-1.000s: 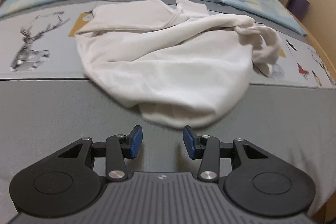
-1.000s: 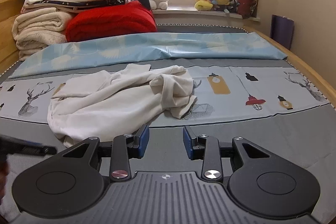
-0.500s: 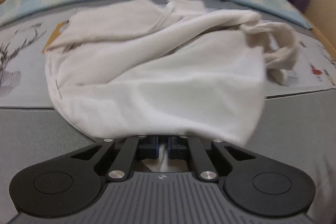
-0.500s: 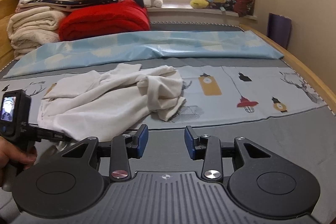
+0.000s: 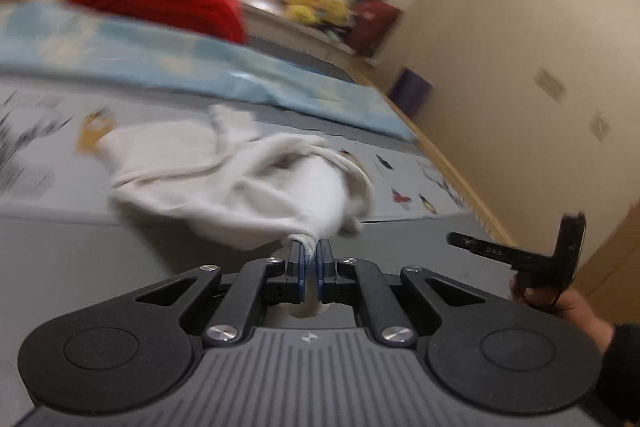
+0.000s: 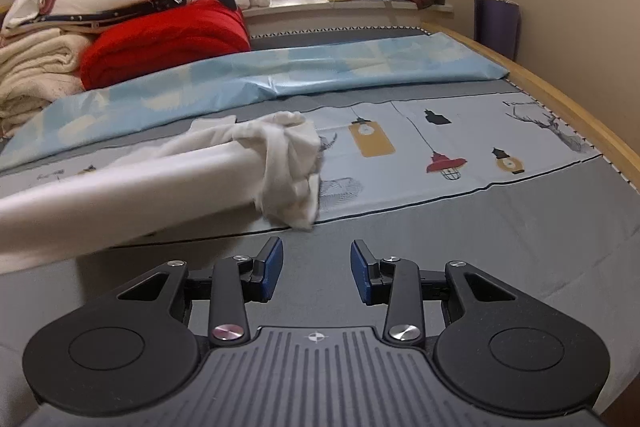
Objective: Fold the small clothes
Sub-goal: 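Reach the left tool to the crumpled white shirt and grasp its hem, then pull the shirt hem with the left tool while the right tool grasps the shirt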
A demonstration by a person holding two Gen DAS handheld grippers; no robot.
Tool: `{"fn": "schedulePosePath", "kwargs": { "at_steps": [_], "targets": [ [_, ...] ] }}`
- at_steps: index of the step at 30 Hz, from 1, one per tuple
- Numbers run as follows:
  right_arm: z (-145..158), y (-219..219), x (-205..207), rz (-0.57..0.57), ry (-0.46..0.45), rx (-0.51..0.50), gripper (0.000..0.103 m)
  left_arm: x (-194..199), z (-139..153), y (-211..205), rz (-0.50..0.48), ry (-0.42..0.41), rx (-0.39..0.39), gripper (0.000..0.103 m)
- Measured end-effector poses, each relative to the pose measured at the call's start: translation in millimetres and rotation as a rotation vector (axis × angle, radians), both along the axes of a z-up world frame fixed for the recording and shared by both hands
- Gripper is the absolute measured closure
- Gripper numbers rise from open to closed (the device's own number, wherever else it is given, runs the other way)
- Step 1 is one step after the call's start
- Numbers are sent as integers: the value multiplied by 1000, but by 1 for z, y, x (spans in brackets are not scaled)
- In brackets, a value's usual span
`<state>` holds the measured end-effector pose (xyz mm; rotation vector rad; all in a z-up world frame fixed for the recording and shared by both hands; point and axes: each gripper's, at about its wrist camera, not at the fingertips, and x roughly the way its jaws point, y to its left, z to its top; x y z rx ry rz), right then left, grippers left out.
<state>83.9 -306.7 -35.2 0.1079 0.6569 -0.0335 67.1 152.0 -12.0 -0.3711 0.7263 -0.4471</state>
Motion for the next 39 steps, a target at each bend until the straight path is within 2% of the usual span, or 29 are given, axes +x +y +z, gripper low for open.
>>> {"fn": "schedulePosePath", "kwargs": {
  "at_steps": [3,4,6,11,12,14,17,22,26,29,30,31,32,35,37,39],
  "targets": [
    [-2,8,-2,17,-9,-20,65,0,-36,45,203,228,88,99],
    [-4,11,-1,26,-8,-24,65,0,-42,52,225,256,107,99],
    [-6,16,3,41,1,-29,65,1,-46,59,241,271,106,98],
    [-18,29,18,69,67,-13,65,12,-61,56,239,303,150,76],
    [-20,33,21,74,81,-9,64,17,-68,53,238,324,162,73],
    [-24,41,26,83,108,-8,63,26,-78,45,227,386,203,72],
    [-29,54,36,108,130,-11,55,35,-92,38,217,435,264,61],
    [-37,70,59,136,151,-23,53,49,-104,27,188,469,304,58],
    [-49,81,83,146,181,-16,53,56,-111,23,191,499,318,58],
    [-62,91,100,165,202,-59,54,60,-114,20,187,507,335,59],
    [-66,92,105,171,211,-71,66,61,-115,19,181,507,345,66],
    [-70,90,111,174,220,-78,75,62,-116,17,169,508,354,81],
    [-73,86,117,181,236,-70,92,63,-118,16,154,510,360,86],
    [-75,60,134,163,250,-17,95,65,-119,9,107,490,409,93],
    [-69,31,146,93,230,-13,96,65,-119,8,99,476,430,94],
    [-57,-12,157,-73,172,-31,97,66,-118,12,115,466,434,95]
  ]
}}
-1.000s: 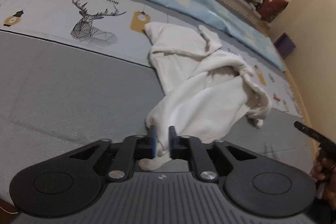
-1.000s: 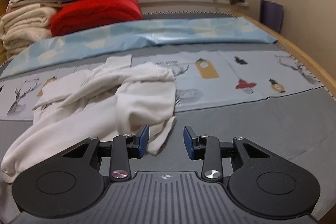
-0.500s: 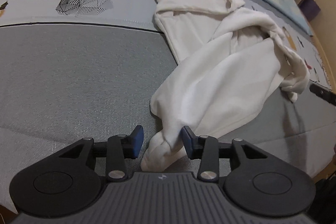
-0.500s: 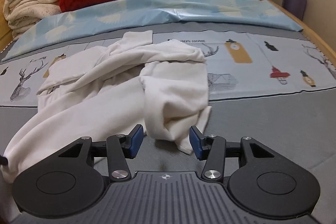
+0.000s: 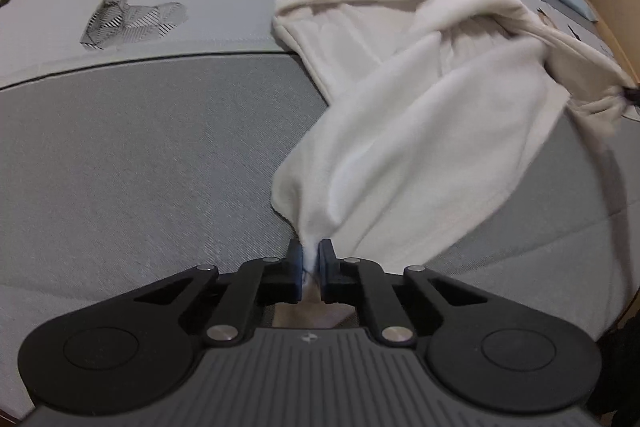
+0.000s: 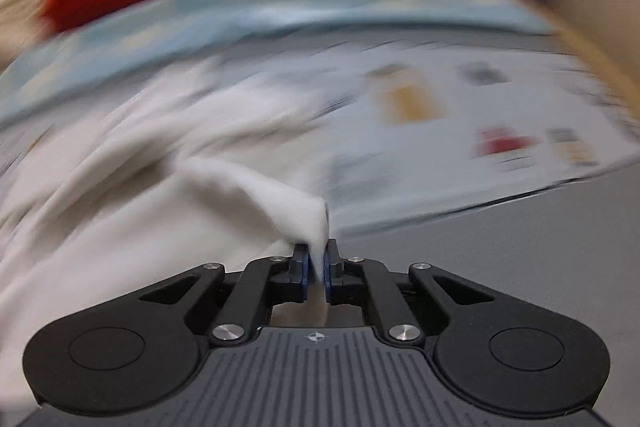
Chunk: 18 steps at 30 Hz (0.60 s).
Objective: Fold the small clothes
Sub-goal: 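Pull the shirt hem with the left tool while the right tool grasps the shirt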
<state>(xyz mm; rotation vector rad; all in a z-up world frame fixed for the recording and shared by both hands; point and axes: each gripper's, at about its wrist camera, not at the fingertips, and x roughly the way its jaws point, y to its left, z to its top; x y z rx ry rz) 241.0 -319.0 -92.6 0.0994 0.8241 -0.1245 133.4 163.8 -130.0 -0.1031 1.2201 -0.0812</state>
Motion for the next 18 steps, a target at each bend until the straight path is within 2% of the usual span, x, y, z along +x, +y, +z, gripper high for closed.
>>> {"fn": "schedulePosePath", "kwargs": {
  "at_steps": [2,4,5,6,9,10,12,13,15,17,18],
  "targets": [
    [14,-46,6,-242,-108,-101,97,2,2,7,16,-13,-18,95],
    [21,-76,10,-426,-202,-217,97,4,2,9,8,-6,-34,95],
    [19,-84,13,-462,-213,-234,95,5,1,8,0,3,-37,95],
    [13,-89,19,-465,-185,-235,92,6,0,8,-6,13,-41,94],
    [-3,-82,27,-431,-56,-197,86,9,-1,15,6,16,-60,91],
    [-2,-74,25,-428,-58,-199,85,10,-1,17,20,14,-67,91],
    [10,-53,15,-370,-133,-184,79,12,0,21,49,12,-84,90],
    [14,-41,12,-308,-173,-157,76,12,0,22,60,13,-87,88],
    [15,-18,11,-116,-219,-20,68,12,0,20,69,19,-86,84],
    [2,0,17,50,-154,131,66,11,-2,18,68,30,-80,79],
    [-9,8,22,101,-99,167,66,11,-3,18,69,36,-76,77]
  ]
}}
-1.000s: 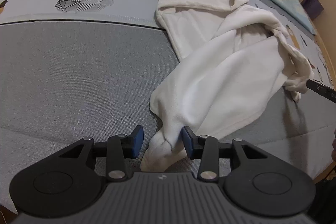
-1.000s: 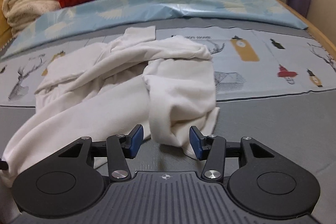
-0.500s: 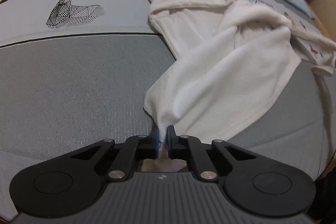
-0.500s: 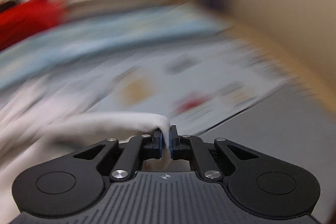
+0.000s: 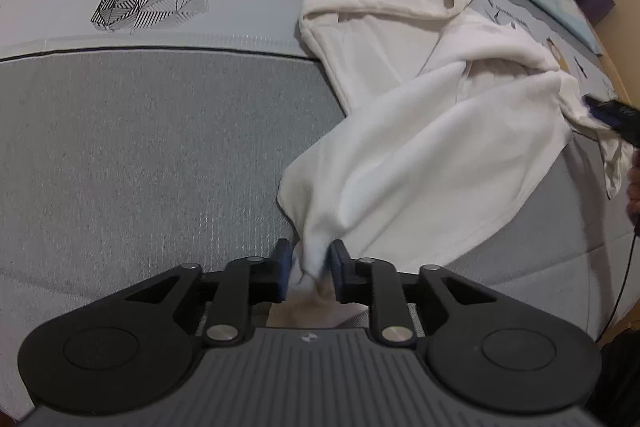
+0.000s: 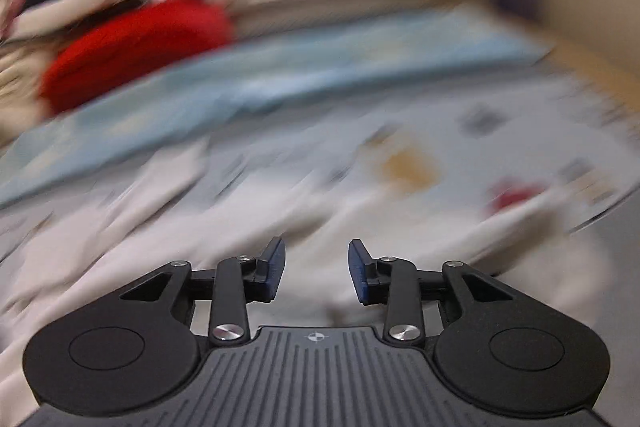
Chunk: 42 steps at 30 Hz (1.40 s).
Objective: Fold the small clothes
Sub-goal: 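Pull the shirt hem with the left tool while the right tool grasps the shirt, then drag the shirt flat across the bed with both tools, then release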
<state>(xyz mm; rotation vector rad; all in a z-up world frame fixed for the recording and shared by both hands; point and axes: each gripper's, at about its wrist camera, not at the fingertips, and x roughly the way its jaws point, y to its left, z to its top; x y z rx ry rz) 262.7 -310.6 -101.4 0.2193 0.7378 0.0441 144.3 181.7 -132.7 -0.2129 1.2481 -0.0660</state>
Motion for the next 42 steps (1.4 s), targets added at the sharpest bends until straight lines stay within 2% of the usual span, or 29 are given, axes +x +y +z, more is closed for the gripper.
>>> {"fn": "schedulePosePath", "kwargs": {
  "at_steps": [2,5,6,7,8,9,10,13,16,19,20,22,24,26,28,29,31,34,36,39,42],
  "targets": [
    [-22,16,10,61,101,-17,66,-2,-1,1,8,9,3,75],
    [-45,30,17,74,190,-48,65,-4,-2,6,25,23,-5,75],
    [-48,32,17,74,199,-40,68,-4,-2,6,27,25,-4,75],
    [-49,36,15,79,194,-44,76,-4,-1,5,26,28,-2,75],
    [-47,40,13,98,194,-46,96,-4,-1,4,24,32,2,76],
    [-44,38,15,116,200,-28,96,-4,-1,3,22,31,9,84],
    [-39,39,11,120,198,-13,97,-4,2,1,20,20,18,90],
    [-9,32,-3,100,149,5,97,-8,17,1,30,-39,14,92],
    [41,7,-30,50,88,89,98,-20,44,11,83,-137,-47,93],
    [87,-16,-78,29,15,125,98,-40,72,19,97,-226,-107,93],
    [96,-26,-96,19,4,147,98,-49,78,20,84,-235,-124,93],
    [101,-40,-127,-3,32,152,98,-63,79,18,37,-201,-131,93],
    [89,-52,-153,-32,127,139,98,-73,69,10,-22,-114,-84,93],
    [58,-57,-169,-20,305,121,98,-81,57,2,-94,-32,-61,98],
    [22,-55,-179,-9,477,30,98,-84,51,-1,-136,11,-62,96],
    [11,-53,-181,-5,528,-11,97,-83,49,-1,-139,19,-56,94],
    [0,-48,-183,35,562,-75,96,-81,46,3,-102,16,-50,83],
    [4,-55,-179,-1,495,-39,93,-73,42,11,-34,22,-81,82],
    [2,-57,-173,-17,488,-46,84,-70,36,6,-15,40,-90,81],
    [-8,-54,-167,-5,513,-43,77,-68,28,-9,-49,72,-79,72],
    [-23,-40,-162,27,568,-112,73,-70,21,-31,-129,100,-14,71]
  ]
}}
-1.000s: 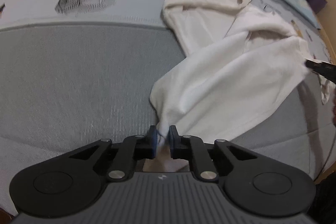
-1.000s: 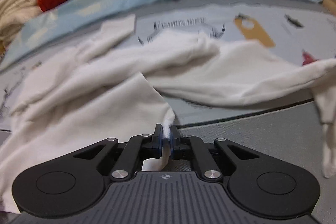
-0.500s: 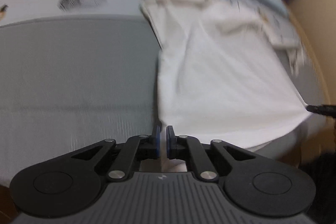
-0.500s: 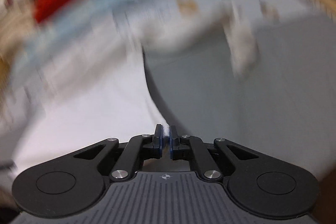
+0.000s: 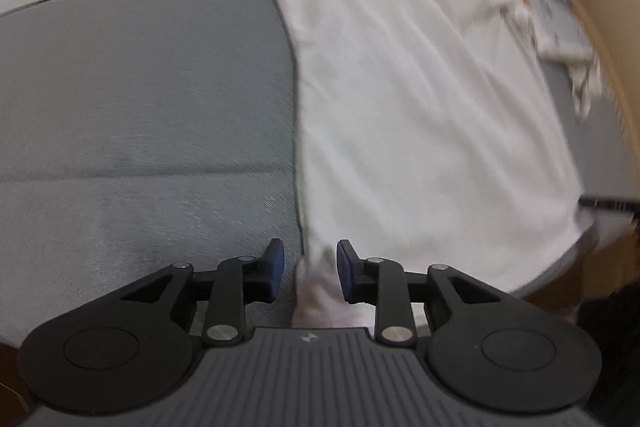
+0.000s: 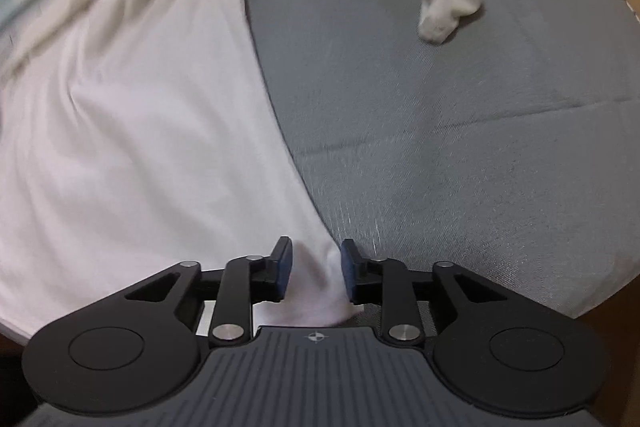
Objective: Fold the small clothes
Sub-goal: 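Drag the shirt flat across the bed with both tools, then release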
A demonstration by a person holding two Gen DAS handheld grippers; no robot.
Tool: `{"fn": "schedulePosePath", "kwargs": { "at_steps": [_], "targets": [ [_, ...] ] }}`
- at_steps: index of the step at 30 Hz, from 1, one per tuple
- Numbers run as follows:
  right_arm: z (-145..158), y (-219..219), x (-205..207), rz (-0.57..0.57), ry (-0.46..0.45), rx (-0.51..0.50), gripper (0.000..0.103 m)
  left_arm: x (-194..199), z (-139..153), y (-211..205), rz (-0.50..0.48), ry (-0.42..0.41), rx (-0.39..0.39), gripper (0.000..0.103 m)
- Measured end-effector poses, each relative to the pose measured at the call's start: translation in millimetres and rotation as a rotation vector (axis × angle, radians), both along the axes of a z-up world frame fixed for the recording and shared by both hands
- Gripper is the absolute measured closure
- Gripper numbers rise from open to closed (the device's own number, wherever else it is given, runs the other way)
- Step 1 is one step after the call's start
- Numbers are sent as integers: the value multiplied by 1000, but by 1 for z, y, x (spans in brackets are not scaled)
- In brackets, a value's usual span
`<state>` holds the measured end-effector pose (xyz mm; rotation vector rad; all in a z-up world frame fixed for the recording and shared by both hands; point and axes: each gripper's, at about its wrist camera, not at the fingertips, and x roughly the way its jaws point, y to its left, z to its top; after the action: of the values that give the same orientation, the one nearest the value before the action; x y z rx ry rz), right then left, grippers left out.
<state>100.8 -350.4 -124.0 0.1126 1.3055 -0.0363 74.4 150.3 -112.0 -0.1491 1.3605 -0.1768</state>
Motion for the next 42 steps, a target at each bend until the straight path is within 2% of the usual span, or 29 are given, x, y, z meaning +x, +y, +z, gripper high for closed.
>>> {"fn": "schedulePosePath", "kwargs": {
  "at_steps": [3,6,19,20,21,22,25,27,28,29,31,32,35,39,42],
  "targets": [
    [-12,10,1,53,36,-75,72,-1,-9,-14,-53,30,45,71],
    [-14,12,2,60,39,-79,72,-2,-18,-22,-91,50,86,71],
    [-10,9,-3,70,38,-77,75,-1,-27,-31,-132,60,113,72],
    [-9,10,-3,76,38,-78,82,-1,-27,-33,-137,59,115,74],
    [-9,11,-4,82,38,-77,92,-1,-27,-34,-144,56,118,85],
    [-9,12,-4,88,37,-74,96,-1,-26,-34,-155,51,120,98],
    [-3,13,-5,103,20,-40,98,-6,-18,-36,-190,3,117,100],
    [7,11,-7,93,-14,67,99,-8,-9,-26,-158,-36,104,100],
    [13,9,-8,86,-35,118,99,-9,-9,-19,-140,-30,113,100],
    [15,8,-8,85,-35,130,99,-10,-13,-14,-134,-11,141,100],
    [4,10,-10,105,26,36,99,-13,-21,-11,-159,34,202,100],
    [-4,11,-12,122,69,-2,99,-16,-25,-12,-180,52,204,100],
    [-5,16,-15,170,92,9,99,-22,-23,-18,-234,59,183,100],
    [-3,17,-17,189,113,-9,100,-17,-22,-18,-215,65,174,99],
    [-6,21,-18,216,138,-37,100,-15,-23,-25,-247,62,167,99]
  ]
}}
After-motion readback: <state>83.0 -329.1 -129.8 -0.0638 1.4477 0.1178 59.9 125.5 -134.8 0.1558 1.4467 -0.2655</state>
